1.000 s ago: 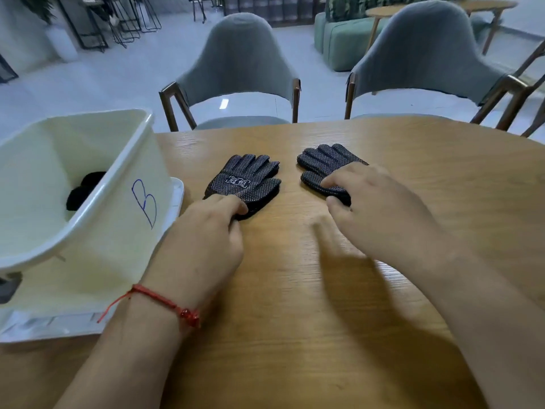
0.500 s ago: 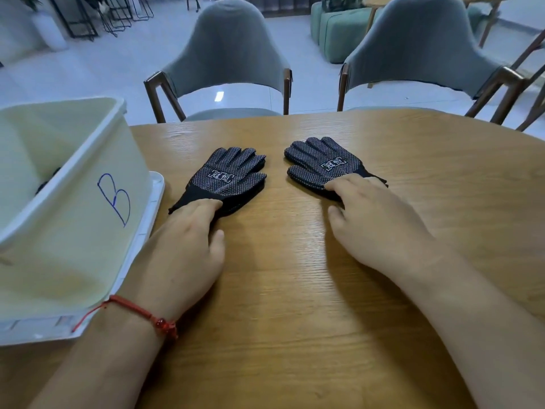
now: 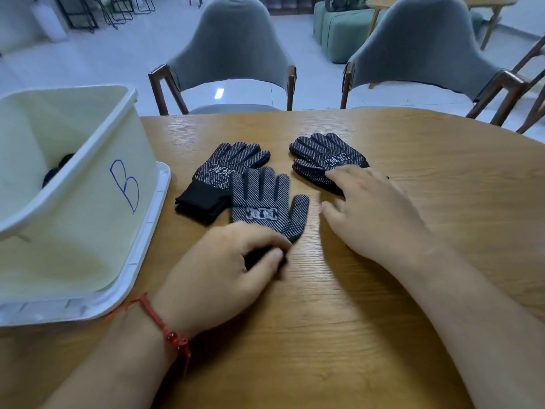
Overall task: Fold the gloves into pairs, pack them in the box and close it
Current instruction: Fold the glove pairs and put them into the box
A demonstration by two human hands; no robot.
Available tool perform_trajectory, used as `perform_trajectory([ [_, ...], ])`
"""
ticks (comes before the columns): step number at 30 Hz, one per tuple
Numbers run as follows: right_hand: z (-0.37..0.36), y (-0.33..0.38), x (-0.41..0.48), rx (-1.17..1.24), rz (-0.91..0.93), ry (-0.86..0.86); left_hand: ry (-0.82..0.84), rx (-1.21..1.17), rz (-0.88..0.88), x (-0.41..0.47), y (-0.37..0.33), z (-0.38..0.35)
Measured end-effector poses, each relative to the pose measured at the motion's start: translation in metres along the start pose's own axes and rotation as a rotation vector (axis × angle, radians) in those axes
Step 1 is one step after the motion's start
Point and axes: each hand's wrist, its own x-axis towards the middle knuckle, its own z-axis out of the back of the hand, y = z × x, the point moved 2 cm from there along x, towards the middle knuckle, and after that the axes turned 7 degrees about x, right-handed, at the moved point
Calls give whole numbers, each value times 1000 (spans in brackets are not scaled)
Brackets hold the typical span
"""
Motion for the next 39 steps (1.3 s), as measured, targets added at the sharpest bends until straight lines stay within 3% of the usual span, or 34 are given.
perform_trajectory([
  [2,3,2,-1,61,43,-78,58,-62,-75,-2,-5,-3],
  [6,6,3,-2,120,104,-179,-75,-47,-28,-2,6,-4],
  [11,5,-1,0,97,48,-138,-38,88,74,2,23,-10],
  [16,6,-9,1,27,-52,-56,38,81,-13,0,13,-11],
  [23,13,-3,-1,110,-68,-236,-6,84,20,1,18,-13],
  [27,23,4,-3,463,-80,-285,32,102,40,1,22,-16],
  [32,45,28,-9,1306,-90,-143,54,117,6,3,20,-19],
  [39,56,49,-15,1576,39,70,57,134,-31,7,24,-23],
])
